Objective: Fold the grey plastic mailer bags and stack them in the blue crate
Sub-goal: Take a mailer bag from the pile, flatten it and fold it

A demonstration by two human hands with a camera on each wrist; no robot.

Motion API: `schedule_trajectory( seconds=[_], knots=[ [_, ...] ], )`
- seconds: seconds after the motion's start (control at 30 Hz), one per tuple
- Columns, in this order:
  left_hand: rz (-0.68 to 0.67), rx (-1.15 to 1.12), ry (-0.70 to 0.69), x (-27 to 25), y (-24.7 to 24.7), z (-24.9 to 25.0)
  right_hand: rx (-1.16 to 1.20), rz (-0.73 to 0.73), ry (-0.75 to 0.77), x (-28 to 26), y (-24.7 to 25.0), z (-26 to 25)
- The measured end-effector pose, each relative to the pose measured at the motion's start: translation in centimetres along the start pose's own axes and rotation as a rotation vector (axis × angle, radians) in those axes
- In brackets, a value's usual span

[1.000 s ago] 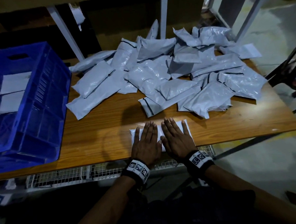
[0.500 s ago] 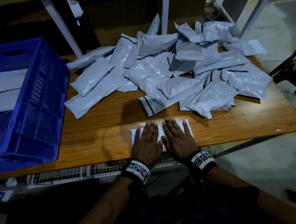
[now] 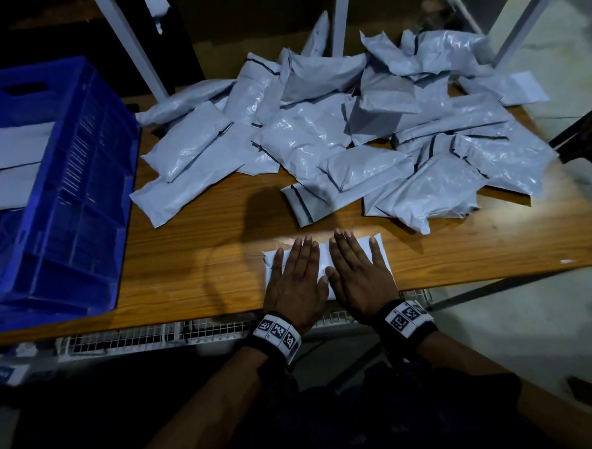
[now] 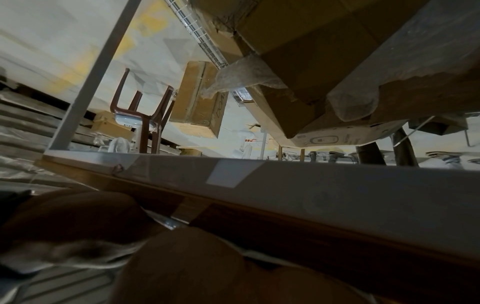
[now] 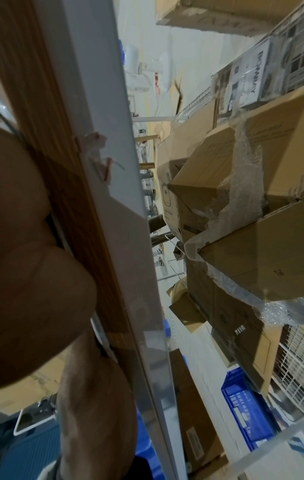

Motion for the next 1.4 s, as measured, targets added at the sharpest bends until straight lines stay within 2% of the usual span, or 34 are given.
schedule_trajectory(
  seconds=[0.47,0.7,0.77,0.83,0.9,1.0,1.07,1.13,1.23,1.33,1.4],
  knots=[
    [-0.012,0.019,0.024,0.1,-0.1,0.2,0.03,-0.015,-0.02,0.1,-0.1,0.1],
    [-0.008,0.02,0.018,0.1,-0.1,0.0,0.052,-0.085,-0.03,0.2,0.5,-0.1],
    [-0.054,0.005,0.005,0.3,0.2,-0.4,0.084,-0.113,-0.008,0.3,0.8,0.2],
    [-0.09,-0.033,0.003,0.8,0.9,-1.1,0.181,-0.136,-0.004,0.6,1.8,0.8],
    [-0.063,-0.079,0.028,1.4,2.3,-2.4,0.247,-0.107,-0.034,1.2,3.2,1.9],
    [-0.03,-0.082,0.047,2.3,4.5,-4.3,0.148,-0.079,-0.076,2.1,4.6,3.4],
    [-0.071,-0.046,0.038,2.9,5.7,-4.6,0.1,-0.163,-0.085,2.6,5.3,3.7],
    [-0.117,-0.074,0.088,3.4,6.5,-4.5,0.069,-0.207,-0.072,3.2,6.1,3.6],
    [-0.143,-0.112,0.139,4.1,7.6,-4.5,0.079,-0.169,-0.051,3.9,7.8,3.2],
    [-0.058,-0.097,0.092,4.4,9.0,-5.0,0.113,-0.081,0.008,4.0,9.9,2.8],
    [0.133,-0.094,0.039,4.0,10.6,-5.4,0.136,0.085,0.031,3.6,11.4,2.6]
  ],
)
Point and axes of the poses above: each hand's wrist, its own x-axis towards the middle knuckle, its own y-axis out of the back of the hand, z = x × y, the point moved 2 cm from there along x, towards the middle knuckle, and after that the axes turned 4 degrees about z, right-handed, at the moved point
